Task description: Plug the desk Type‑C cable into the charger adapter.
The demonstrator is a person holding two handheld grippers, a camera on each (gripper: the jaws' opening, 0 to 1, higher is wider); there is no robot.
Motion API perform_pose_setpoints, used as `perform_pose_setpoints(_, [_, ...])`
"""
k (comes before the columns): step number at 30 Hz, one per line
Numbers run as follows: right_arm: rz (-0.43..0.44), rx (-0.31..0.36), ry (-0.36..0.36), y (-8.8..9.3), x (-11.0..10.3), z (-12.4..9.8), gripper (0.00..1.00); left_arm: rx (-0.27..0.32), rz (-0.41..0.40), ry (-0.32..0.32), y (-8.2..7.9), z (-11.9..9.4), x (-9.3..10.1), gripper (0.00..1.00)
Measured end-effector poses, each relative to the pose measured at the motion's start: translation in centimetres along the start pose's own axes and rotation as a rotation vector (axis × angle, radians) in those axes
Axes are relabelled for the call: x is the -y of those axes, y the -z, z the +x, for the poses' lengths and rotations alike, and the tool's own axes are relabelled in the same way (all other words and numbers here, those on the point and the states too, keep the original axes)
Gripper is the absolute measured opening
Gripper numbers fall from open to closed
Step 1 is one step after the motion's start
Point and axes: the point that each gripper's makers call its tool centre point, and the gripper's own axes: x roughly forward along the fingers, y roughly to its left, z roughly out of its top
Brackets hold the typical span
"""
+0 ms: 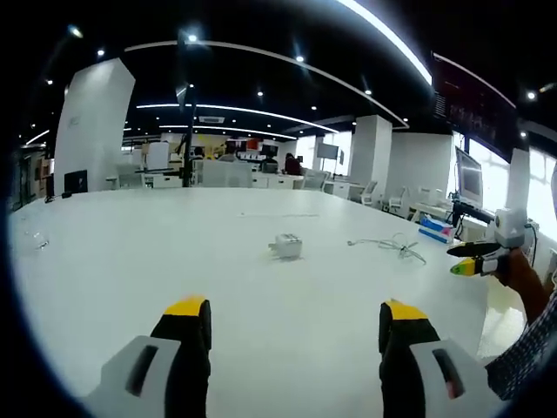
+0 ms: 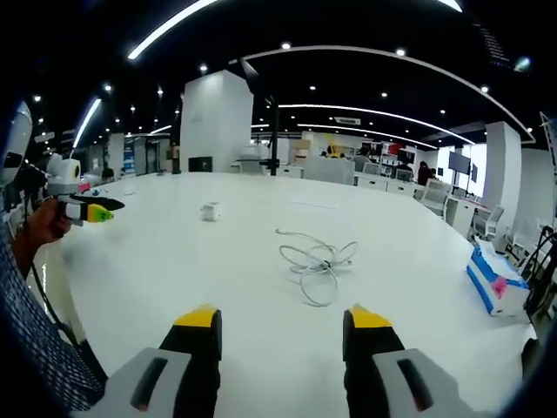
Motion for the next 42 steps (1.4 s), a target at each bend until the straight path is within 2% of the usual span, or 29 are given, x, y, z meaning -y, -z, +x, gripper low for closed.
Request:
perform_pose_setpoints(6, [-0.009, 0.005, -0.009, -0.1, -0.1, 0.1, 0.57, -0.004, 0.002, -0.027, 0.1, -0.1, -0.4, 0.78])
perform_pose_setpoints(17, [-0.02, -0.011, -0.001, 0.3, 0.5, -0.8, 0.58, -0.007, 0.011, -0.002, 0.0, 0.5, 0.8, 0.8])
perform_pose_setpoints(23, [-0.015, -0.02, 0.008, 0.7, 0.7, -0.9, 0.58, -0.013, 0.014, -0.004, 0.1, 0.8, 0.6, 0.81])
perform_pose_setpoints(33, [-0.025, -0.007, 0.013, -0.1, 0.8, -0.7, 0.58, -0.014, 0.02, -0.004, -0.1, 1.1, 0.4, 0.81])
perform_pose_setpoints(42, [-0.024, -0.022, 0.014, 0.1, 0.8, -0.6, 0.58, -0.024, 0.034, -0.013, -0.1, 0.9, 0.2, 0.81])
